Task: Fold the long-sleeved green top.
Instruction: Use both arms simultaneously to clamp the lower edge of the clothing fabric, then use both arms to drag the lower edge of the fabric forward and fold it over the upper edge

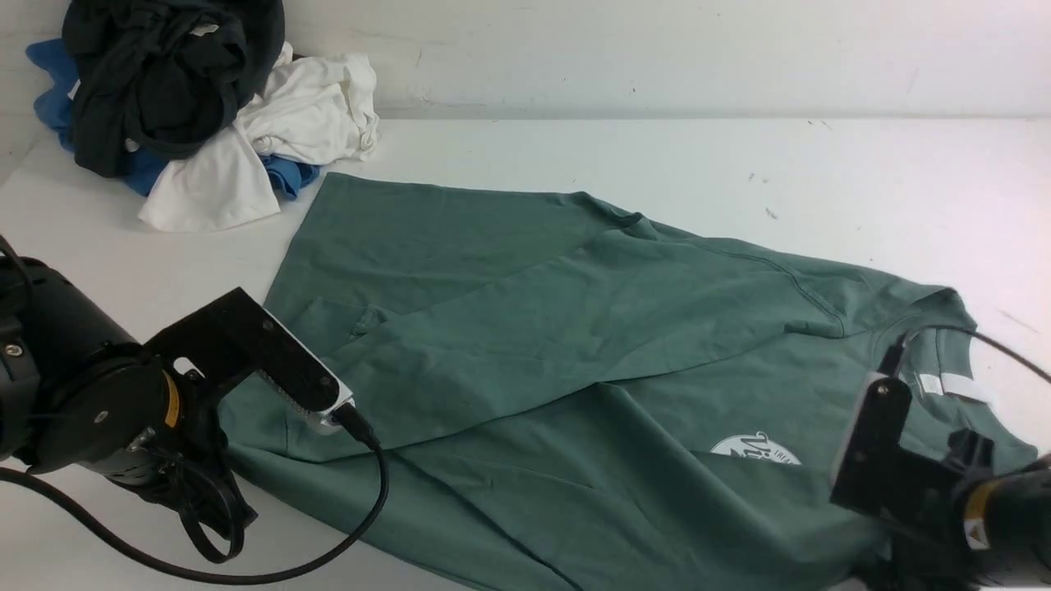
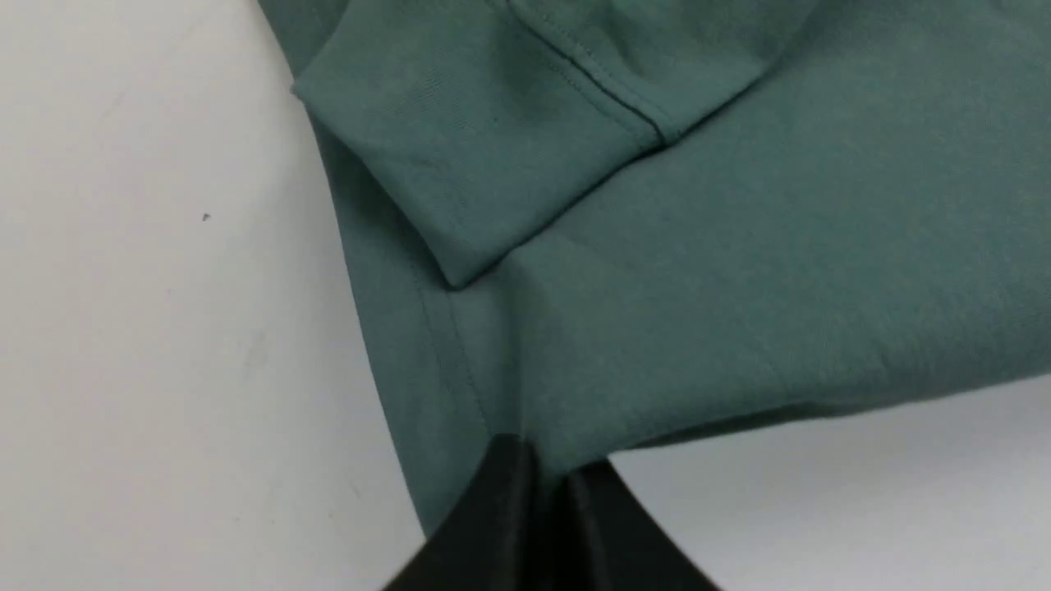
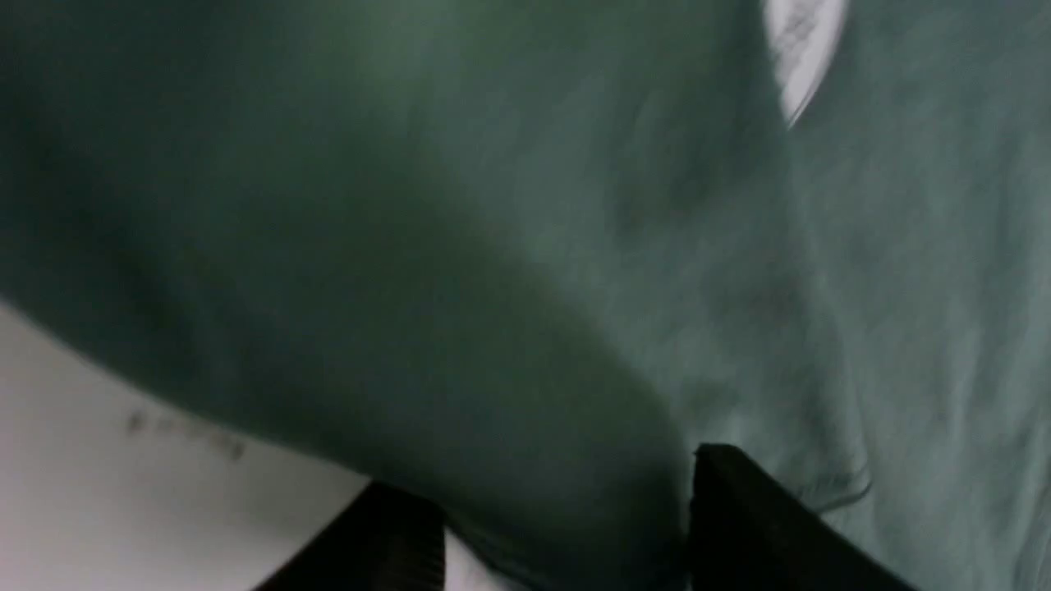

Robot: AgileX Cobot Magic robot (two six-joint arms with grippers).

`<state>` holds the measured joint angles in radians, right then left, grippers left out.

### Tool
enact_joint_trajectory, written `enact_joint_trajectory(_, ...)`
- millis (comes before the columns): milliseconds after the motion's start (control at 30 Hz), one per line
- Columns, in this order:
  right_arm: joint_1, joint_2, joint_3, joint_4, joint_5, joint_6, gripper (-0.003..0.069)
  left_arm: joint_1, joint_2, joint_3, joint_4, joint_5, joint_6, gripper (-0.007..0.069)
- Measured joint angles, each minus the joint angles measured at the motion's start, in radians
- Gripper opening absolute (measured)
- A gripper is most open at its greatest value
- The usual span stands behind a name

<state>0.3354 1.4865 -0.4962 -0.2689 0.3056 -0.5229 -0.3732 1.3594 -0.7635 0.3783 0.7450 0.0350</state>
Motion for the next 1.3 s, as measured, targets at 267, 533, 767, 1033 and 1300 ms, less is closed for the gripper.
enact_joint_trajectory(267,0.002,-0.016,-0.177,-0.016,0.368,0.267,0.0009,0.002,-0.064,-0.115,-0.126,0.165,0.0,0.0013)
enact_joint_trajectory(533,-0.06,-0.072,-0.451,-0.093,0.39,0.283,0.0003,0.119,0.007,-0.368,-0.163,0.067,-0.049,0.0013)
enact_joint_trajectory(767,-0.151,0.306,-0.737,-0.071,0.184,0.283,0.0024,0.236,0.469,-0.787,-0.197,-0.039,-0.053,0.0023)
enact_joint_trajectory(1033,-0.185,0.649,-1.116,-0.04,0.41,0.421,0.0313,0.25,1.025,-1.373,-0.2,0.175,-0.055,0.033)
enact_joint_trajectory(1300,-0.133,0.613,-1.354,0.041,0.59,0.34,0.0282,0.239,1.157,-1.824,-0.215,0.467,-0.014,0.0488)
